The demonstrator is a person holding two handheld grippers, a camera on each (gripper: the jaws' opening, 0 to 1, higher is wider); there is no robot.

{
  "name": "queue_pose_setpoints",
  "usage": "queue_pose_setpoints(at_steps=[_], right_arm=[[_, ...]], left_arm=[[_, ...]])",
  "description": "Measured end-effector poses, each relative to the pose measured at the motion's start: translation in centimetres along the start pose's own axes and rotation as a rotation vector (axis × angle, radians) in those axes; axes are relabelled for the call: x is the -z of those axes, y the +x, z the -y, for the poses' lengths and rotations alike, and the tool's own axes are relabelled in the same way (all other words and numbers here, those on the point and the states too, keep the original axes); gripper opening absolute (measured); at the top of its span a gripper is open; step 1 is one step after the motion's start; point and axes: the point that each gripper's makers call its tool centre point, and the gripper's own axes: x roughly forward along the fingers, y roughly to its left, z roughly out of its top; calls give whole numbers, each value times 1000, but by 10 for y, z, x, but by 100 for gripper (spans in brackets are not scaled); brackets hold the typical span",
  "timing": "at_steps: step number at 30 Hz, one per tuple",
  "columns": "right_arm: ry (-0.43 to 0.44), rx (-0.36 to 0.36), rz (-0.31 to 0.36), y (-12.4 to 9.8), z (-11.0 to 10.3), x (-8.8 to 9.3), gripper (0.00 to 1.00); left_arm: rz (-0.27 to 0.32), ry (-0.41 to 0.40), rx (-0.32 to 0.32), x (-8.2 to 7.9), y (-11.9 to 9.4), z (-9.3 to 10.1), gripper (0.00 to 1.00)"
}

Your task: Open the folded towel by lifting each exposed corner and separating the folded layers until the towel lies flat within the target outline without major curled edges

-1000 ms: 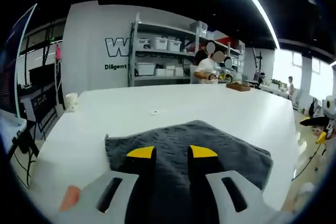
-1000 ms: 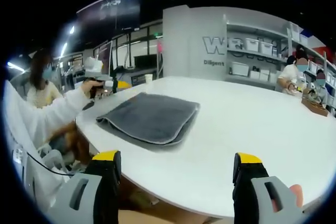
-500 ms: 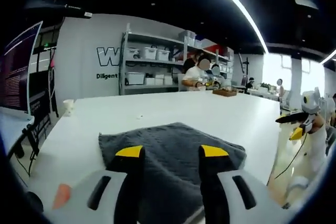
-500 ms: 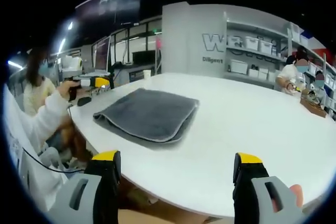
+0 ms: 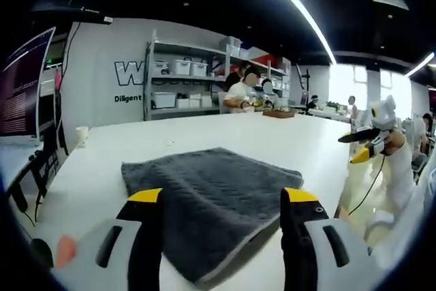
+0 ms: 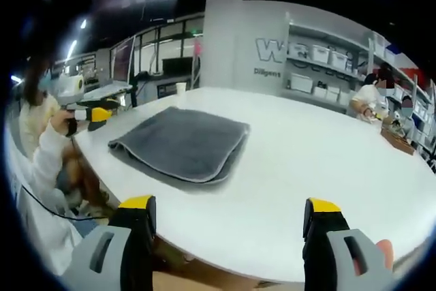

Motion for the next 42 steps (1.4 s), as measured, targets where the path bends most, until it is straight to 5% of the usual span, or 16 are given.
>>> queue_pose_setpoints(at_steps=[7,21,33,42], right_arm=[[44,19,-25,6,1,3,89],[132,11,-39,29,-16,2,88],[206,-80,-56,74,-55,-2,90],[276,-50,-73,103,-55,9,91]], left_arm=[[-29,31,35,11,-1,6,83],[-1,-2,45,4,-18,-3,93],[11,-54,48,4,-33,-22,96],[28,-80,58,0,-37,-29,99]])
